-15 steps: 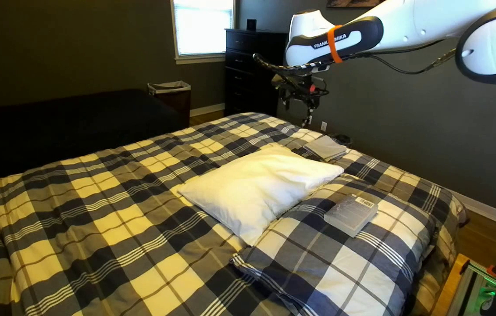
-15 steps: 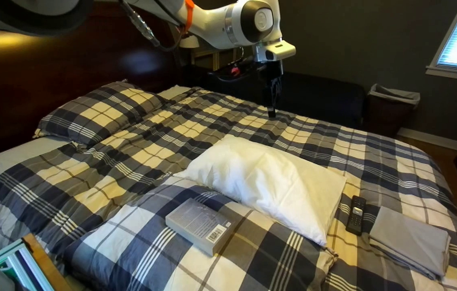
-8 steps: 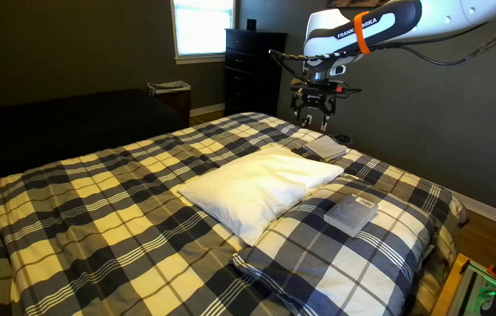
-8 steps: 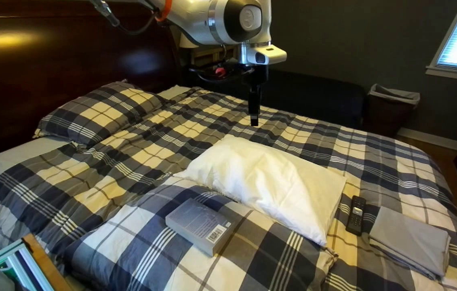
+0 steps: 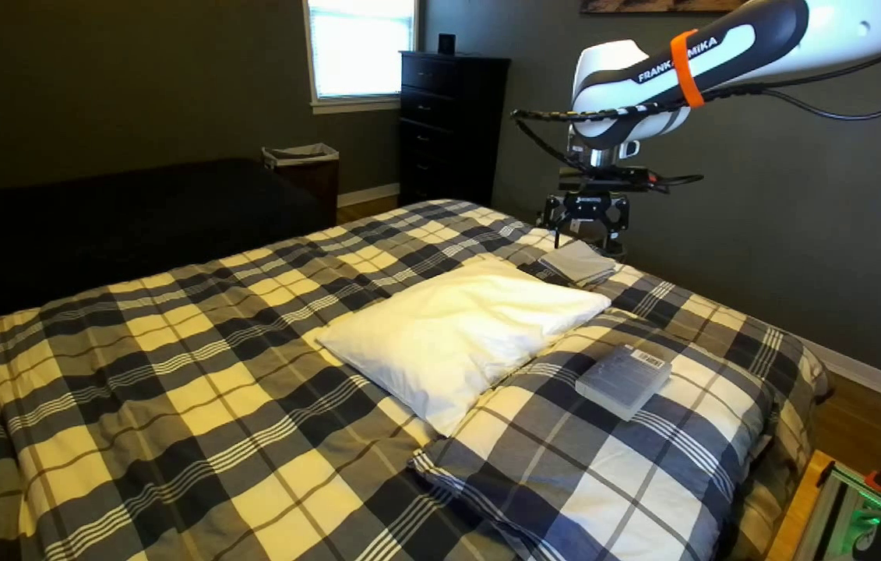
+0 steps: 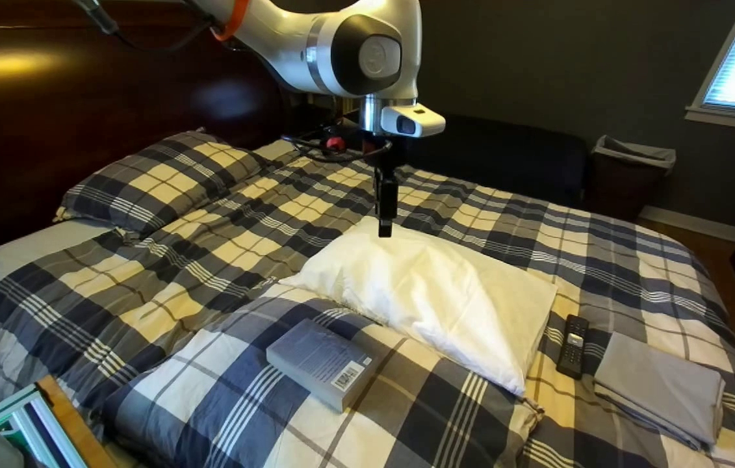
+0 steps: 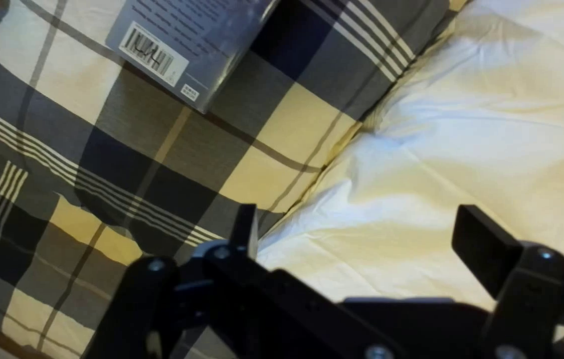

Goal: Move the white pillow forward, remove the book from the pillow and put it on the bed

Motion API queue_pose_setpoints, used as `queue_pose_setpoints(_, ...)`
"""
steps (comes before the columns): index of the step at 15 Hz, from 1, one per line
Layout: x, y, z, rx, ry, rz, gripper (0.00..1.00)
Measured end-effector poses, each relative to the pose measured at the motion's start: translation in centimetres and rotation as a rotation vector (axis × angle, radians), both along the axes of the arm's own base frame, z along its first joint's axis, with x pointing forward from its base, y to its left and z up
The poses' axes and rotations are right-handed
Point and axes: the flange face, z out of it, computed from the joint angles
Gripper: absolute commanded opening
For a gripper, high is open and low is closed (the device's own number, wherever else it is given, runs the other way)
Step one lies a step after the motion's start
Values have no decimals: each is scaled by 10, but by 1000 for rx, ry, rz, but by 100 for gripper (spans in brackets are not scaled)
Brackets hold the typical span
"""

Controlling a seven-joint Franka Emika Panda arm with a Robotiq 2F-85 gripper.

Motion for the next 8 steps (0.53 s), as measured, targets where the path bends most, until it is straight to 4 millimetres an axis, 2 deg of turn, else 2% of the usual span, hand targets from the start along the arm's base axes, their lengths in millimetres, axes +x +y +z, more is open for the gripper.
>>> queue_pose_setpoints(8, -44, 3, -55, 66, 137, 141, 100)
